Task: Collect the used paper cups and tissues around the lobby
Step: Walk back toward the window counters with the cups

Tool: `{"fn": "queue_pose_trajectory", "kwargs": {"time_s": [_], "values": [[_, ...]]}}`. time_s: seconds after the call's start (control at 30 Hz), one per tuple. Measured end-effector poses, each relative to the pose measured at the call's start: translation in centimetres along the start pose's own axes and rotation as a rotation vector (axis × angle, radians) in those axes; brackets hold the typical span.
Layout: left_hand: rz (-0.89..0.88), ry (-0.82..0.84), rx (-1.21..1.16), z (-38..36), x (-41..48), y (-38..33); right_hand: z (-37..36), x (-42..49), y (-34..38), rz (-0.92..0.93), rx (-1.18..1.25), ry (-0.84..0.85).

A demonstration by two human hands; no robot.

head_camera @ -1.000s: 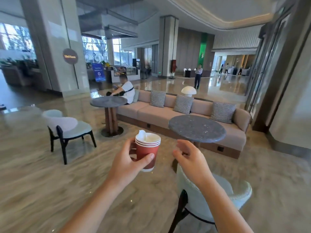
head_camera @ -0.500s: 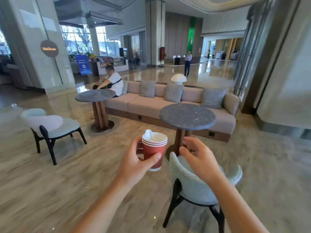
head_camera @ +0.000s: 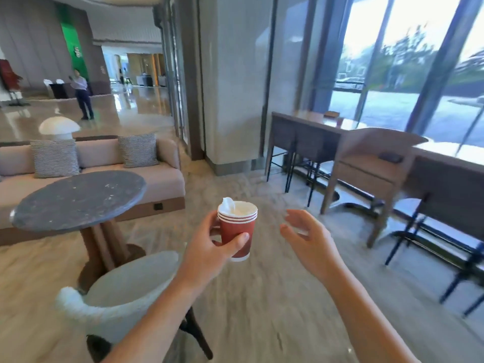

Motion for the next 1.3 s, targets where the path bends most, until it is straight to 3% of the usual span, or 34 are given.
{"fn": "queue_pose_trajectory", "kwargs": {"time_s": [0.17,0.33,0.7,0.9,1.3], "values": [[-0.047,0.143,-0.071,-12.4,1.4,-1.5,9.4,4.5,-6.0,-0.070,-0.061,-0.167],[-0.064,0.225,-0.074,-21.4,5.3,-1.6,12.7,10.3,-10.3,-0.098,-0.104,-0.224],[-0.062,0.261,-0.105,-39.7,27.1,4.8,6.0,36.1,-19.6,-0.090,-0.176,-0.231],[-0.072,0.353,-0.139,-52.6,38.0,5.3,6.5,50.9,-24.2,-0.133,-0.199,-0.320],[-0.090,0.411,-0.045,-79.4,57.9,11.5,4.8,79.8,-41.0,-0.182,-0.173,-0.333]]}}
Point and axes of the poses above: each hand's wrist, its own x-axis towards the middle knuckle, its own z-axis out of the back of the hand, y = z × x, the point moved 2 cm from there along x, towards the middle knuckle, and after that the axes turned 14 degrees about -y, right-handed, at the moved point
